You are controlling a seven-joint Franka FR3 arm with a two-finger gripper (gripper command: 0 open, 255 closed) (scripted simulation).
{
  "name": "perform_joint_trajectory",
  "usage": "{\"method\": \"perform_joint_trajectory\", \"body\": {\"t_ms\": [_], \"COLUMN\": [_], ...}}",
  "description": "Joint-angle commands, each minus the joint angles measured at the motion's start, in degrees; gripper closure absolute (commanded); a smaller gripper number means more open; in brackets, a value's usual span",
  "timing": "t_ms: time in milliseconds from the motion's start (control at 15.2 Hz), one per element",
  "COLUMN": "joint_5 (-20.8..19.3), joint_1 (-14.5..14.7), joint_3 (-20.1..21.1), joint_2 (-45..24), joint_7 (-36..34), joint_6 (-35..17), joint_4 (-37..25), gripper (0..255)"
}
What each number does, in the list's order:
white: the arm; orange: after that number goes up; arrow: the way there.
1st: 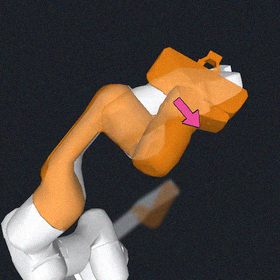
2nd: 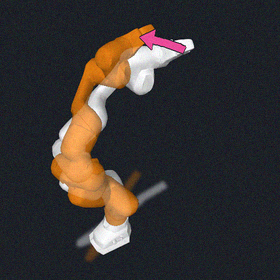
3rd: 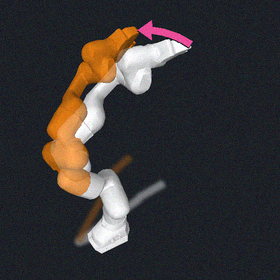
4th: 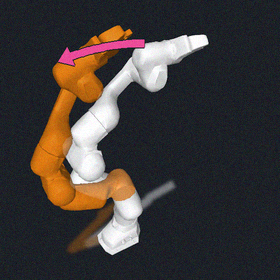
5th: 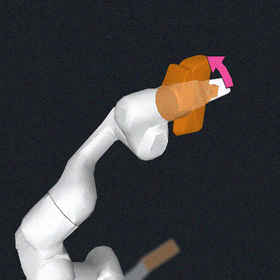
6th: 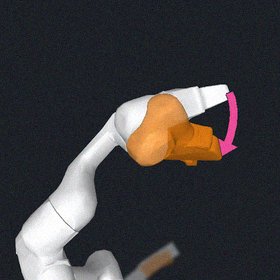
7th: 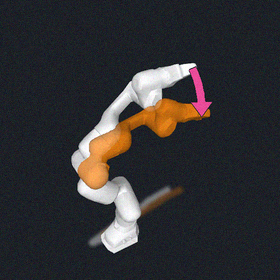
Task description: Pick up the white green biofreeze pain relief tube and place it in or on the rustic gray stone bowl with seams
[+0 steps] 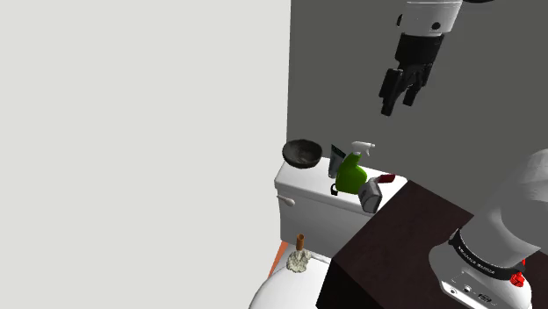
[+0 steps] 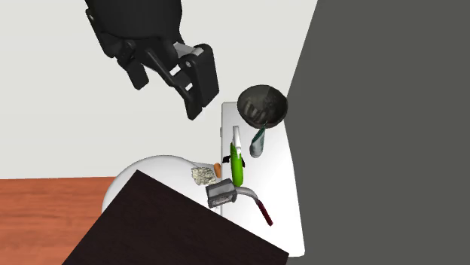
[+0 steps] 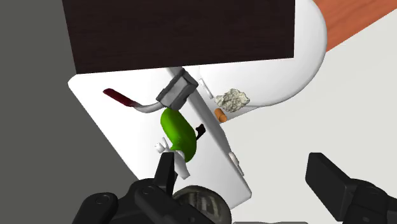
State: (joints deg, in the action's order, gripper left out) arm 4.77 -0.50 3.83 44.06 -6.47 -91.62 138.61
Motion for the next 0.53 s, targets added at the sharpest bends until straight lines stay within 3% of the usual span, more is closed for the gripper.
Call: {"method": "perform_joint_trajectory", "body": {"t_ms": [0, 462], "joint_5": [0.0, -1.09], "joint_1": [0.0, -2.58], "joint_3": [0.0, 1.44], "joint_2": [0.0, -9.74], "joint_7": [0.0, -3.67], "joint_6": [0.0, -15.02], "joint_4": [0.0, 4.14], "gripper": [0, 0]}}
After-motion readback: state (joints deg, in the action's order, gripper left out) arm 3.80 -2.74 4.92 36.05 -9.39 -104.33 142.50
